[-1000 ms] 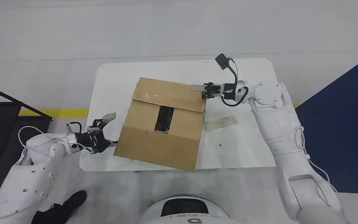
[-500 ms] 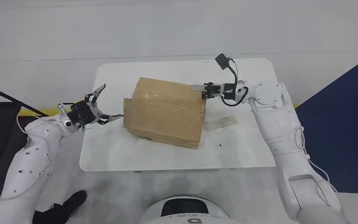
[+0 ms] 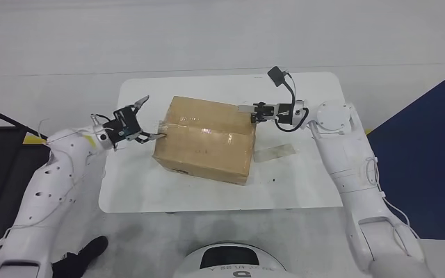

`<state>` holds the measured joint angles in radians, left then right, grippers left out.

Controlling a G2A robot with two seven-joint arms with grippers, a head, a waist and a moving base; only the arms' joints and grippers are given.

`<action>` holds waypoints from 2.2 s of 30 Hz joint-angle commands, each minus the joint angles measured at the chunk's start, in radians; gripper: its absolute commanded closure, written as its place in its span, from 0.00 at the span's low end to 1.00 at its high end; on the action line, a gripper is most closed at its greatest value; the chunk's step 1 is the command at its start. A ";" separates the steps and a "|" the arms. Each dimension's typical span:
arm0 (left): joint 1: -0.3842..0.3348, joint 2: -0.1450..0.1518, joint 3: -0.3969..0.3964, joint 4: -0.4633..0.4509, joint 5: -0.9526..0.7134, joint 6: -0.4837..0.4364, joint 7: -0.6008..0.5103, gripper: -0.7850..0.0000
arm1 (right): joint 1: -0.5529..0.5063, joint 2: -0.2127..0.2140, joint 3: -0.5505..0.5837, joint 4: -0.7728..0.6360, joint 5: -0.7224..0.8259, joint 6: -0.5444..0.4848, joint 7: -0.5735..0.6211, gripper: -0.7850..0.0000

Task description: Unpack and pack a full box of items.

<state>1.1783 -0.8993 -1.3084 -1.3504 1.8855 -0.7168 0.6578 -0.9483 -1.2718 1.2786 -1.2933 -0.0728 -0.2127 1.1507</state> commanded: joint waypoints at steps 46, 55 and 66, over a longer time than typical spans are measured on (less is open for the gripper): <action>-0.005 -0.008 0.048 0.001 -0.061 0.082 -0.107 0.00 | 0.117 -0.004 -0.148 0.197 0.090 0.173 -0.028 0.00; 0.045 0.002 -0.006 -0.012 -0.095 0.105 -0.091 0.00 | 0.274 -0.075 -0.310 0.386 0.197 0.137 -0.051 0.00; 0.070 0.006 -0.035 -0.028 -0.133 0.097 -0.146 0.00 | 0.221 -0.012 -0.144 0.376 0.207 -0.122 -0.017 0.00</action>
<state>1.2495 -0.8933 -1.3434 -1.3771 1.7545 -0.6153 0.5210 -0.7280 -1.2845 1.1363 -0.9167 0.1352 -0.3379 1.1320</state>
